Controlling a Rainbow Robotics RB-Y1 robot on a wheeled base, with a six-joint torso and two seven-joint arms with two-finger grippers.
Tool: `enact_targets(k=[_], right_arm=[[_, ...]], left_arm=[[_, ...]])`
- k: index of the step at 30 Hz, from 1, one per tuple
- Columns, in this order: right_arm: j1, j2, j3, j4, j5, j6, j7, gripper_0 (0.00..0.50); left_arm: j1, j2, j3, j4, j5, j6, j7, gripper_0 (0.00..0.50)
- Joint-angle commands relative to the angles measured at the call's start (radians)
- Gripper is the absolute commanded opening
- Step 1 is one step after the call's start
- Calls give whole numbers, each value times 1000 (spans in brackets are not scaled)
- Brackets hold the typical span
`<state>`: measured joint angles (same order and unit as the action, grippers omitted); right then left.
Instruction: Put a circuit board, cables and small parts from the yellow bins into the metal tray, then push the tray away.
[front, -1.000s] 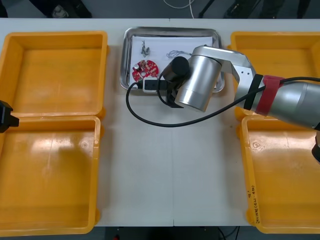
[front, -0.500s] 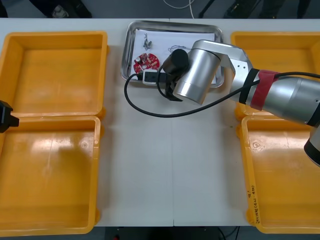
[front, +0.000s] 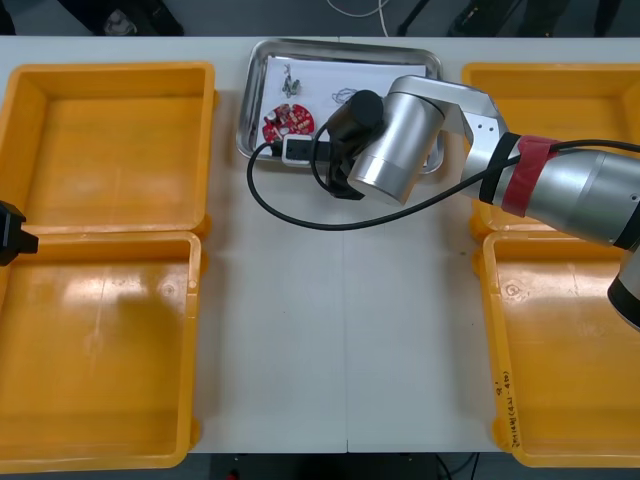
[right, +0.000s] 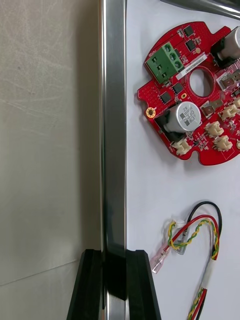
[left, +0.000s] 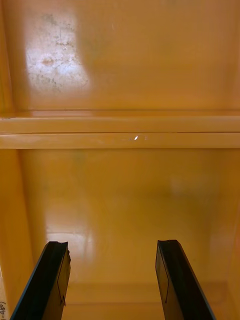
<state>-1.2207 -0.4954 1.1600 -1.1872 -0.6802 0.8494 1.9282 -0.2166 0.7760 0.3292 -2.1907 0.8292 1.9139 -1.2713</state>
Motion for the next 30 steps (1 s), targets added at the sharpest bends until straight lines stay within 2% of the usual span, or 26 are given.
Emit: enact_targets(k=[1,20,22,23,24,26,30], right_arm=[[-39,15,-25,-2,-7,-26,46,0],[-68,32,-25,77,-42,-63,89,9],[-69,32,-25,75,-42,-63,89,135],[-69,32,-25,77,-42,-63,89,244],[-71,32,-25,77,-44,-61,89,308],[-71,32,-25,75,-50,-61,89,343],[-71,32,-43,75,-65,-49,94,500]], left_arm=[[13,43,30,-29,-10,6,-85,500],[13,43,30,-29,-10,6,-85,500],[13,43,30,-29,-10,6,-85,500],[13,43,30,-29,-10,6,-85,500],[13,43,30,-29,-10,6,-85,500],[13,43,30,-29,-10,6,-85,500],[13,43,30,-29,-10,6,-85,500]])
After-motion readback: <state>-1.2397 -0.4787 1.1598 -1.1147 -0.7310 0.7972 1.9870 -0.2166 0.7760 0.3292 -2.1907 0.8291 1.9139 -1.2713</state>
